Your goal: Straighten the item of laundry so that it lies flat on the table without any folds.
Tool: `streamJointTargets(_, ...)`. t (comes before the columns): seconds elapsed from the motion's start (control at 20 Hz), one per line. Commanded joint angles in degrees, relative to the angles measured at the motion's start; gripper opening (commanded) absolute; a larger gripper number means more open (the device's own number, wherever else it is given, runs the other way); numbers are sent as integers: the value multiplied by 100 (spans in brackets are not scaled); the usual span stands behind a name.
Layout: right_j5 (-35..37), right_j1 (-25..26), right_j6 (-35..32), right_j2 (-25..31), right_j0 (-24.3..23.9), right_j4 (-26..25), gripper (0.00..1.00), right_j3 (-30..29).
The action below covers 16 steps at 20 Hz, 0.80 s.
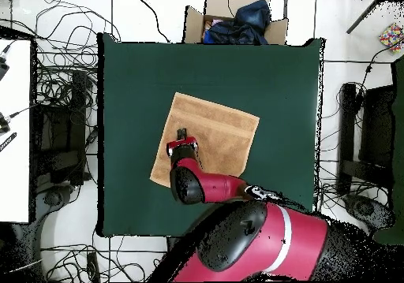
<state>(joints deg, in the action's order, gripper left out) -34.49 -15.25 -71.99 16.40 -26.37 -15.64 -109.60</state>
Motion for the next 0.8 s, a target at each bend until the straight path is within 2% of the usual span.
streamJointTargets(0.05,-351,243,-1749,633,-44,147,0,874)
streamJointTargets(0.8,-674,490,-1613,725,-73,-239,0,1154)
